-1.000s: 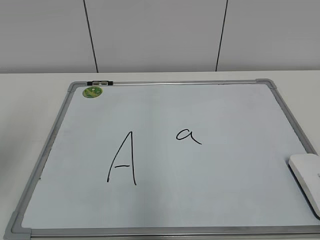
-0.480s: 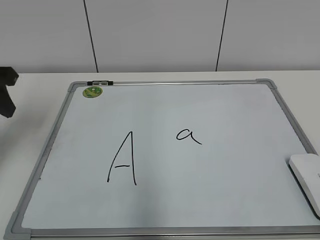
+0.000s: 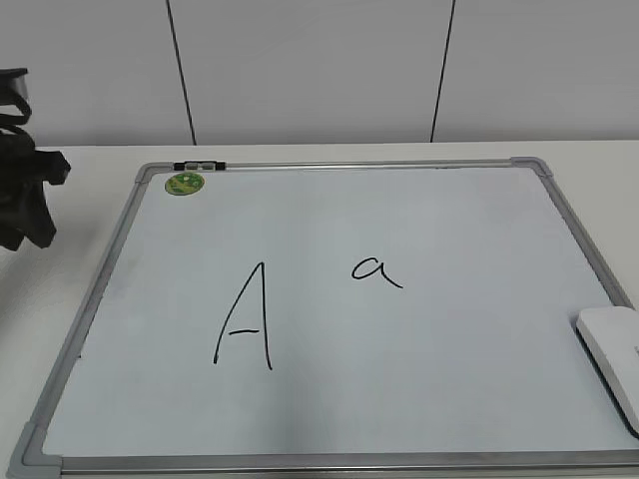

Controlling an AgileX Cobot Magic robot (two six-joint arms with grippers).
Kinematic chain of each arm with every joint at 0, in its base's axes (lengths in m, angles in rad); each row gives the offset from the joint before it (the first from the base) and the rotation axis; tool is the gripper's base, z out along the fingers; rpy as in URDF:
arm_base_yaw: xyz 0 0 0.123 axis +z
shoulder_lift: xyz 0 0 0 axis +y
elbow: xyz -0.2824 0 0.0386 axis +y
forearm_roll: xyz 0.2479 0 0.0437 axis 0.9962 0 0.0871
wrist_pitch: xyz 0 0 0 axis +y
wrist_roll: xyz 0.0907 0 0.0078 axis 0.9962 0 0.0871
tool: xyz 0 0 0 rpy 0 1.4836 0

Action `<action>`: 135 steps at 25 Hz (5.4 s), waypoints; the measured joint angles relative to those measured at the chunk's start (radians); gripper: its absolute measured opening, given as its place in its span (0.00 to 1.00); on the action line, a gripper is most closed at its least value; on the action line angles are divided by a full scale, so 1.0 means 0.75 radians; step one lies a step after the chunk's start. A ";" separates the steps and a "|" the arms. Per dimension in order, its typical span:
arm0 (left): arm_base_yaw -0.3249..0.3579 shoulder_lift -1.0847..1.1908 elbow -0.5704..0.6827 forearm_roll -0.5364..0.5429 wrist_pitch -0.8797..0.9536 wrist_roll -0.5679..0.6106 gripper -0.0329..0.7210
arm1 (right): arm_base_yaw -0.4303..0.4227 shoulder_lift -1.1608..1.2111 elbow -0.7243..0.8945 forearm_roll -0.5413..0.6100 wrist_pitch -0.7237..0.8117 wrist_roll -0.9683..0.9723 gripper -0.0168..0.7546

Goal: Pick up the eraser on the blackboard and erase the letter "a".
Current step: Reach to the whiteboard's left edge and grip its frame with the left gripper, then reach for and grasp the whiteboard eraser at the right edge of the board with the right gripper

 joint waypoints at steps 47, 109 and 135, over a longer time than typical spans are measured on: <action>0.000 0.554 -0.225 0.025 -0.127 0.024 0.37 | 0.000 0.000 0.000 0.000 0.000 0.000 0.71; 0.000 0.556 -0.230 -0.036 -0.109 0.024 0.08 | 0.000 1.677 -0.329 0.019 -0.347 -0.120 0.81; 0.000 0.556 -0.230 -0.042 -0.109 0.024 0.08 | 0.000 2.300 -0.605 0.012 -0.353 -0.124 0.81</action>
